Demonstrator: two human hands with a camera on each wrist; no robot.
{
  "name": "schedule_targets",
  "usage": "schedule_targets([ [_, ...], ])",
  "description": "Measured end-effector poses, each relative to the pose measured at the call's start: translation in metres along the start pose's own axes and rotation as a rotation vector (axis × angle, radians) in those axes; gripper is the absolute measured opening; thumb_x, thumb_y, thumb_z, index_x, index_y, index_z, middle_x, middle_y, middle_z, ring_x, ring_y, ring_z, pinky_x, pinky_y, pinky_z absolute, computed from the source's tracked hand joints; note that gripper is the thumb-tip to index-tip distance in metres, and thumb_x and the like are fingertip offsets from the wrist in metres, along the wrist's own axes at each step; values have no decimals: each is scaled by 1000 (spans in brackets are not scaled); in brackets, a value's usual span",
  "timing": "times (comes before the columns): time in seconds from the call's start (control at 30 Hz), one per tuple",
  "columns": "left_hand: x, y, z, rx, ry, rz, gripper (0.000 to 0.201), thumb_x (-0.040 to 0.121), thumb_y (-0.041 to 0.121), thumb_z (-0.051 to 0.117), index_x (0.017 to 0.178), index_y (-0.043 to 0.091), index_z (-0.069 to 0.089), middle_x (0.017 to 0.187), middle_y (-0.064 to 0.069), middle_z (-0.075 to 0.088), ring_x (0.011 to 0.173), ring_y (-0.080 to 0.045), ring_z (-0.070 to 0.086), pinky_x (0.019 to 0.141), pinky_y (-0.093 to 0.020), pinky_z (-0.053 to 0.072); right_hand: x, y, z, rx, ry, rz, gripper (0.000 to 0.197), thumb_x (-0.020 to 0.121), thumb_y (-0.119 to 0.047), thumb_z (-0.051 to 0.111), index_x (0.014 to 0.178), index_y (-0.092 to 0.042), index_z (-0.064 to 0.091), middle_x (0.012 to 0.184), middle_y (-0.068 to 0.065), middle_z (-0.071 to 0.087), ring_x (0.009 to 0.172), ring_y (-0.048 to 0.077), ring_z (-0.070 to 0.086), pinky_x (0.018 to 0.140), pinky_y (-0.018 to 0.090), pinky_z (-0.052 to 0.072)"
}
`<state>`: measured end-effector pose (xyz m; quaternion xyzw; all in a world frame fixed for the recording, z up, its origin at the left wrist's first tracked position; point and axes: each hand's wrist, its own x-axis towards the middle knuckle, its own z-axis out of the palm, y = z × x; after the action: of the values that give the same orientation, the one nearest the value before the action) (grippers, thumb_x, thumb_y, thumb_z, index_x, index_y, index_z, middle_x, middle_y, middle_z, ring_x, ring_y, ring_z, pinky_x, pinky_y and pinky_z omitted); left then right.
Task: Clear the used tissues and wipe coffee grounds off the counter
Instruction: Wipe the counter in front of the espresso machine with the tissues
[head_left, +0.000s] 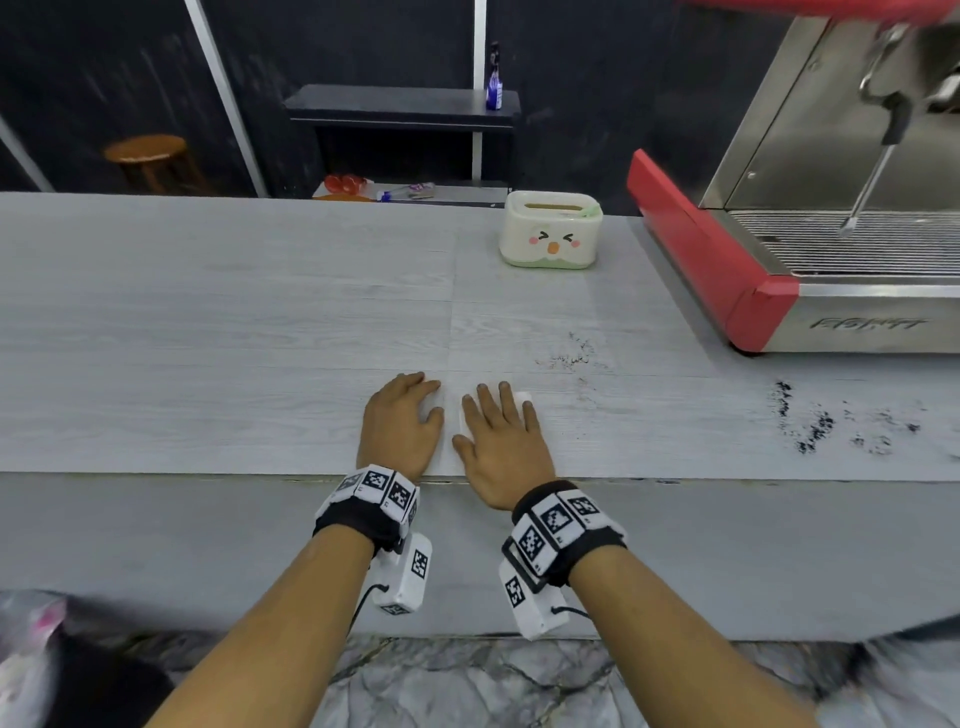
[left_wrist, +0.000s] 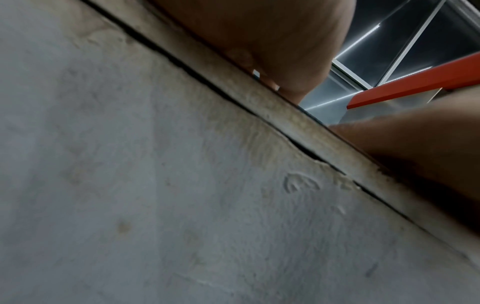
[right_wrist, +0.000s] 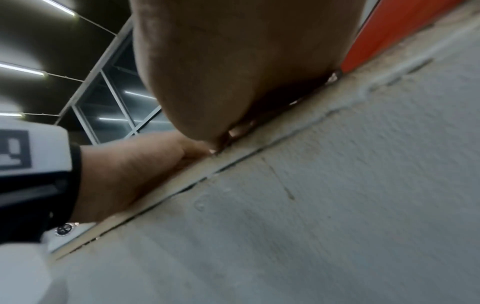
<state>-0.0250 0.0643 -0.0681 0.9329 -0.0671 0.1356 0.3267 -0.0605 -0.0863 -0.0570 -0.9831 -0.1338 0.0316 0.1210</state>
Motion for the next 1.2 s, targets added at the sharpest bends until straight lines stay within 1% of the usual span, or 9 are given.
schedule_targets([
  [0.1,1,-2,1,12,-18,11,40,86,23,53,124,13,60,136,-10,53,127,-26,48,110,-38,33,1,5,11,-27,10,2,84,79,-54,-12,153,-20,5,162,5,-3,149,24,-8,118,45,-10],
  [0.27,1,-5,3,9,-17,18,39,86,22,54,124,14,60,137,-10,53,127,-26,47,110,-40,32,-1,12,10,-9,12,29,83,80,-54,-14,153,-19,2,161,7,-8,149,23,-9,120,43,-7],
  [0.37,1,-5,3,13,-12,12,38,87,21,54,124,13,60,137,-9,53,129,-26,46,112,-39,31,-4,23,4,-20,7,94,76,87,-51,-8,153,-13,-1,162,5,-7,149,21,-9,121,42,-6],
  [0.47,2,-5,4,22,-17,3,37,88,19,57,124,14,60,139,-9,52,131,-25,43,113,-42,31,-9,41,-5,-16,-23,163,62,100,-44,9,153,-12,-3,161,4,-9,149,20,-11,121,41,-7],
  [0.7,2,-3,5,12,4,-8,36,87,17,58,122,14,62,137,-8,53,130,-25,44,113,-41,30,-28,97,-25,-46,-43,280,61,101,-41,13,153,-11,-4,161,4,-10,149,19,-9,121,38,-6],
  [0.83,6,3,0,10,15,-41,33,84,16,61,116,13,64,131,-6,57,122,-23,50,107,-30,31,-29,116,-36,7,-32,345,60,102,-38,16,153,-9,1,162,7,-4,149,20,-4,121,39,-3],
  [1.0,24,24,-6,30,-93,-177,35,86,23,57,120,21,57,132,-4,53,122,-24,48,107,-41,33,-7,93,-52,135,8,210,59,103,-35,18,153,-10,-2,162,5,-7,149,19,-7,121,37,-5],
  [1.1,37,36,-6,6,-162,-187,36,87,23,57,123,19,56,133,-5,52,122,-25,48,104,-37,36,17,61,-49,155,-32,88,60,102,-38,19,153,-12,-1,162,3,-7,149,18,-8,120,37,-6],
  [1.2,46,39,-5,23,-319,-187,38,87,23,57,125,18,56,138,-5,47,127,-22,44,107,-35,33,35,44,-38,163,-126,43,61,102,-40,20,153,-13,0,162,3,-6,149,19,-9,120,39,-6],
])
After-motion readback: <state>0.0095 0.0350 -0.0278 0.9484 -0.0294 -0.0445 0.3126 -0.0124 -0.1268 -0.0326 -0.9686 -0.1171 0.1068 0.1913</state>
